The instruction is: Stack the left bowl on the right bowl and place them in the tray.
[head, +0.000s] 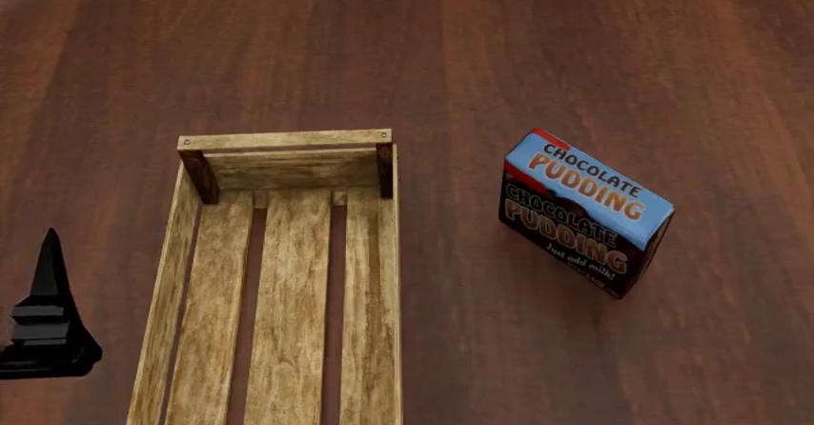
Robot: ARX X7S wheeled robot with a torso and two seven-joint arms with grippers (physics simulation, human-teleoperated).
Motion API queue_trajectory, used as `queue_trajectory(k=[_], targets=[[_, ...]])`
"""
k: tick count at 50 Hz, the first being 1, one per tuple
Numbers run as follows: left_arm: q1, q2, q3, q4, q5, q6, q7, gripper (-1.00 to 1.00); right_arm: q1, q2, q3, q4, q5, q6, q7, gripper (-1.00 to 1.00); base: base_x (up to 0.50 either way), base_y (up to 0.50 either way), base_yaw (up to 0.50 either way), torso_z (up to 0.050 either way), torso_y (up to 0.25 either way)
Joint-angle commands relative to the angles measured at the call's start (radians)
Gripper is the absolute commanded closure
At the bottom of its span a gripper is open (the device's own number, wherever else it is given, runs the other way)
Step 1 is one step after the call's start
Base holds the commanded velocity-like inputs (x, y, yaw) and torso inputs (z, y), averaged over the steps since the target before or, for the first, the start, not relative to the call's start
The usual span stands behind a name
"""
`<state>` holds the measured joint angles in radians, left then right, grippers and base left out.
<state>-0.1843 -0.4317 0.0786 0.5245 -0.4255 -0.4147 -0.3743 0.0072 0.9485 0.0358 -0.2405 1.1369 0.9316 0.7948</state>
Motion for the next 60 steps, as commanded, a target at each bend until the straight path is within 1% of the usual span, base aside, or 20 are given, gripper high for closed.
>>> queue_trajectory(k=[1, 2, 18, 24, 39, 60], targets=[[-0.001, -0.002, 0.004, -0.004, 0.002, 0.001, -0.003, -1.0, -0.002, -0.005, 0.001, 0.007, -0.041, -0.019, -0.017, 1.0, 0.0, 0.0, 0.0, 0.0, 0.0], [-0.001, -0.002, 0.005, -0.002, 0.002, 0.0, -0.003, -1.0, -0.001, -0.006, 0.001, 0.007, -0.043, -0.019, -0.013, -1.0, 0.0, 0.0, 0.0, 0.0, 0.01], [0.0, -0.006, 0.001, 0.006, -0.008, -0.002, -0.007, -1.0, -0.015, -0.002, 0.023, -0.005, -0.027, -0.024, -0.009, -1.0, 0.0, 0.0, 0.0, 0.0, 0.0], [-0.001, -0.006, 0.004, 0.001, -0.007, 0.001, -0.006, -1.0, -0.036, 0.007, 0.048, -0.019, -0.015, -0.03, -0.007, -1.0, 0.0, 0.0, 0.0, 0.0, 0.0], [0.005, -0.012, -0.007, 0.017, -0.022, -0.002, -0.011, -1.0, -0.061, 0.048, 0.132, -0.119, 0.065, 0.0, 0.056, -1.0, 0.0, 0.0, 0.0, 0.0, 0.0], [0.001, -0.013, -0.004, 0.007, -0.023, 0.003, -0.014, -1.0, 0.067, 0.016, 0.01, -0.048, 0.035, 0.034, 0.012, -1.0, 0.0, 0.0, 0.0, 0.0, 0.0]])
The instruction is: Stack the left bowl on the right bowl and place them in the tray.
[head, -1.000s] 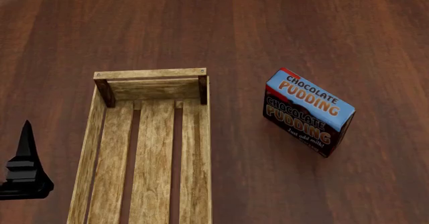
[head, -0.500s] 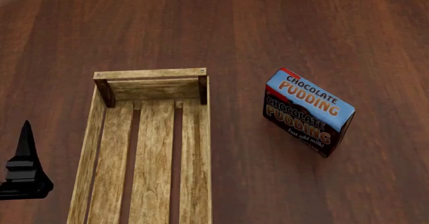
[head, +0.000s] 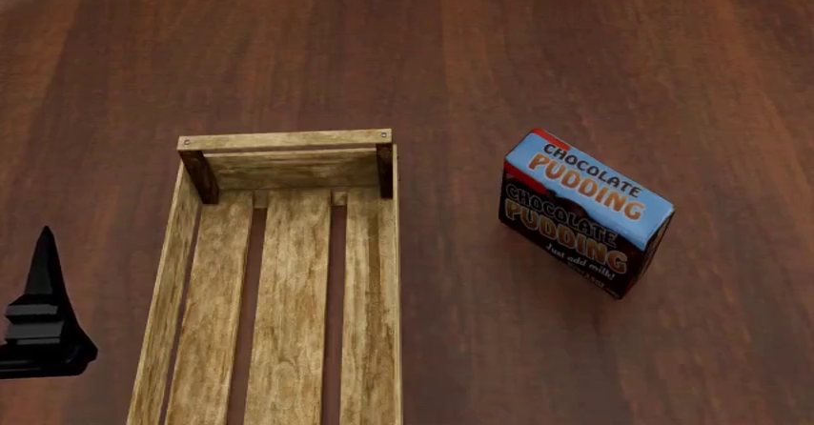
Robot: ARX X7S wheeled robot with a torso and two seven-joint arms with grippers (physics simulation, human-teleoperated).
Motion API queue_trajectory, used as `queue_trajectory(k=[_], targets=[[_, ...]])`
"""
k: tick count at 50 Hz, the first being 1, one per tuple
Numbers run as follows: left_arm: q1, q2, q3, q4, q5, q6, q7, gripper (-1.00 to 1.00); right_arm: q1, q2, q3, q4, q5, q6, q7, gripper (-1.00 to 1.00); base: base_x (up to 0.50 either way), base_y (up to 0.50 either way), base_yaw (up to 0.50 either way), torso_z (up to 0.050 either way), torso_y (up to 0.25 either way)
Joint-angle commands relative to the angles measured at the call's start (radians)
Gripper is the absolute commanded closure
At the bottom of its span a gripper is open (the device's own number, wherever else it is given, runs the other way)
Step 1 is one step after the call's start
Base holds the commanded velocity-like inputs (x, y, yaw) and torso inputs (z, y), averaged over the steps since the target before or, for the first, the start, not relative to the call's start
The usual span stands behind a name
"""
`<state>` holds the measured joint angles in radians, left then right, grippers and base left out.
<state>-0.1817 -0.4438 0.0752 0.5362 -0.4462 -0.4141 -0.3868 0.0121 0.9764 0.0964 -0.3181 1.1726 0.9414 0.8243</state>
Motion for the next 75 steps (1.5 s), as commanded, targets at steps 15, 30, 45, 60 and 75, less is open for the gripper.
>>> queue_trajectory(k=[15, 30, 45, 60, 75], targets=[[-0.002, -0.003, 0.002, -0.008, -0.004, 0.004, -0.003, -1.0, 0.161, -0.027, -0.111, 0.098, 0.031, 0.087, -0.052, -1.0, 0.0, 0.0, 0.0, 0.0, 0.0], [-0.001, -0.005, 0.009, -0.009, 0.001, 0.007, -0.006, -1.0, 0.19, -0.047, -0.112, 0.168, 0.062, 0.09, -0.094, -1.0, 0.0, 0.0, 0.0, 0.0, 0.0], [-0.003, -0.005, 0.019, -0.018, 0.006, 0.012, -0.006, -1.0, 0.24, -0.057, -0.129, 0.232, 0.06, 0.099, -0.114, -1.0, 0.0, 0.0, 0.0, 0.0, 0.0], [-0.005, -0.006, 0.027, -0.024, 0.011, 0.014, -0.008, -1.0, 0.252, -0.056, -0.139, 0.27, 0.051, 0.104, -0.115, -1.0, 0.0, 0.0, 0.0, 0.0, 0.0], [-0.01, -0.008, 0.023, -0.031, 0.005, 0.015, -0.011, -1.0, 0.256, -0.077, -0.175, 0.341, 0.003, 0.072, -0.162, -1.0, 0.0, 0.0, 0.0, 0.0, 0.0]])
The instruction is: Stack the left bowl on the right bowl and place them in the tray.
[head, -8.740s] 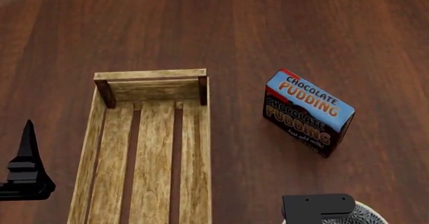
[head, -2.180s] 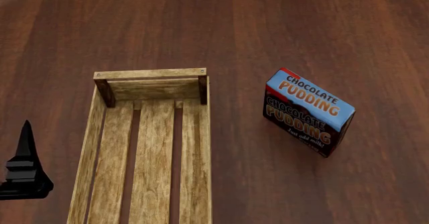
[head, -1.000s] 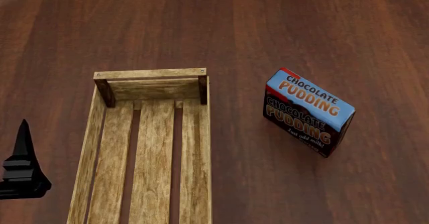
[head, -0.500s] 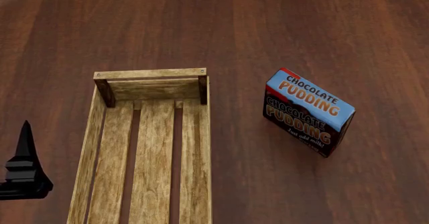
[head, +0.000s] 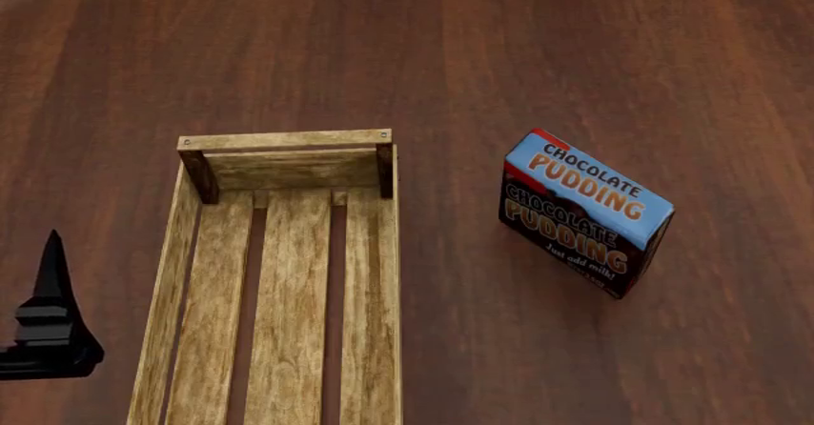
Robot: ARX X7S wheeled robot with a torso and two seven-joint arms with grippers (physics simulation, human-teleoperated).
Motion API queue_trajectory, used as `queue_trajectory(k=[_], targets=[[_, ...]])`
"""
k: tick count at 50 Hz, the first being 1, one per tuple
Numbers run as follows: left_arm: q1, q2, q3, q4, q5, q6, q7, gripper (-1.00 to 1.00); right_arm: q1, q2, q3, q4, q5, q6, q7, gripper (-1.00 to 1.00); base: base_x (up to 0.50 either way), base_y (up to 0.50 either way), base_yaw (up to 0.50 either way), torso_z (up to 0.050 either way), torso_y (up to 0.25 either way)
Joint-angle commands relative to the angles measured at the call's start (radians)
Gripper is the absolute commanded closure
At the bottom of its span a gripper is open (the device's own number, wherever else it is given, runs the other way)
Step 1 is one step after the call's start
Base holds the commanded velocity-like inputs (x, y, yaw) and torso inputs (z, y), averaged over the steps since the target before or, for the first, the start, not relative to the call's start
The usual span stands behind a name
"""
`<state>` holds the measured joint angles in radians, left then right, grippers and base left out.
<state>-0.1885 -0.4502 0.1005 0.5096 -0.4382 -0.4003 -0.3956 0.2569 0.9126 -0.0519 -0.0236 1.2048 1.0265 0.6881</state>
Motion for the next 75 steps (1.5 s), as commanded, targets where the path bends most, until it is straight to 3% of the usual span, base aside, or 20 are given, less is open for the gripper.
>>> queue_trajectory(k=[1, 43, 44, 51, 75], targets=[[-0.003, -0.002, -0.002, -0.006, -0.003, 0.001, -0.002, -1.0, 0.01, -0.014, -0.026, 0.047, -0.029, -0.014, -0.025, -1.0, 0.0, 0.0, 0.0, 0.0, 0.0], [-0.006, -0.004, 0.012, -0.02, 0.006, 0.01, -0.008, -1.0, 0.055, -0.072, -0.135, 0.211, -0.11, 0.001, -0.075, -1.0, 0.0, 0.0, 0.0, 0.0, 0.0], [-0.006, -0.004, 0.012, -0.02, 0.005, 0.011, -0.009, -1.0, 0.054, -0.073, -0.138, 0.22, -0.112, -0.001, -0.079, 1.0, 0.0, 0.0, 0.0, 0.0, 0.0], [-0.008, -0.004, 0.013, -0.025, 0.005, 0.011, -0.01, -1.0, 0.053, -0.07, -0.149, 0.219, -0.109, 0.034, -0.049, 1.0, 0.0, 0.0, 0.0, 0.0, 0.0], [-0.003, -0.013, -0.006, -0.004, -0.019, 0.007, -0.017, -1.0, 0.157, 0.047, -0.018, -0.132, 0.098, 0.198, 0.185, 1.0, 0.0, 0.0, 0.0, 0.0, -0.001]])
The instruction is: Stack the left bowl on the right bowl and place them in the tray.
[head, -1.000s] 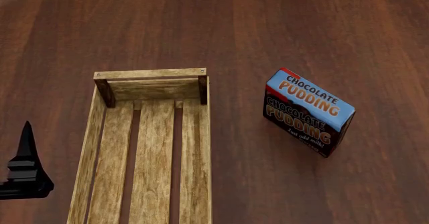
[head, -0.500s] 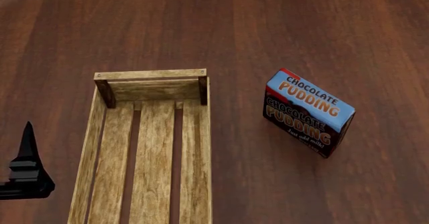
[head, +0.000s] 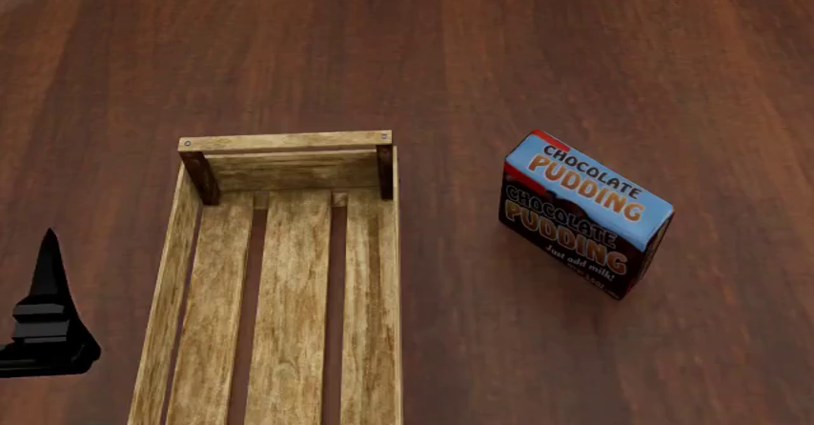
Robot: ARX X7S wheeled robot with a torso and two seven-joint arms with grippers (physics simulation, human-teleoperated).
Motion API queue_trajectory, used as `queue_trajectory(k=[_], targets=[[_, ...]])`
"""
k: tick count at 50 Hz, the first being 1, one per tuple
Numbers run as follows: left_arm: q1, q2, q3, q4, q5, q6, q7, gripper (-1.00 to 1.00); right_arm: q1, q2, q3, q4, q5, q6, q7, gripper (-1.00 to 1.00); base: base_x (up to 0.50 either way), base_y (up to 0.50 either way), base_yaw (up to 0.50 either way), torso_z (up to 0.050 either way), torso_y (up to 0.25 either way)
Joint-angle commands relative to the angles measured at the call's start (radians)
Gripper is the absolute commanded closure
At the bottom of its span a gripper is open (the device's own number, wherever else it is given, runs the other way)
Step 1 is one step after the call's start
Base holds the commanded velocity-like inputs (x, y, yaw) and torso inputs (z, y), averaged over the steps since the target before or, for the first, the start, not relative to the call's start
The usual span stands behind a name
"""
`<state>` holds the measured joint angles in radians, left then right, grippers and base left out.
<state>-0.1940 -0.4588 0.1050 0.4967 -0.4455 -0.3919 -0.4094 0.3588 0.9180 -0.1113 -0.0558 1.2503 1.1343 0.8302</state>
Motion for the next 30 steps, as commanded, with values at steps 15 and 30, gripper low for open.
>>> queue_trajectory(k=[15, 30], targets=[[0.006, -0.008, -0.018, 0.012, -0.02, 0.001, -0.007, -1.0, 0.104, 0.058, 0.035, -0.153, 0.088, 0.13, 0.086, 1.0, 0.0, 0.0, 0.0, 0.0, 0.0], [0.007, -0.011, -0.031, 0.016, -0.031, 0.003, -0.013, -1.0, 0.218, 0.036, -0.015, -0.201, 0.121, 0.196, 0.144, 1.0, 0.0, 0.0, 0.0, 0.0, 0.0]])
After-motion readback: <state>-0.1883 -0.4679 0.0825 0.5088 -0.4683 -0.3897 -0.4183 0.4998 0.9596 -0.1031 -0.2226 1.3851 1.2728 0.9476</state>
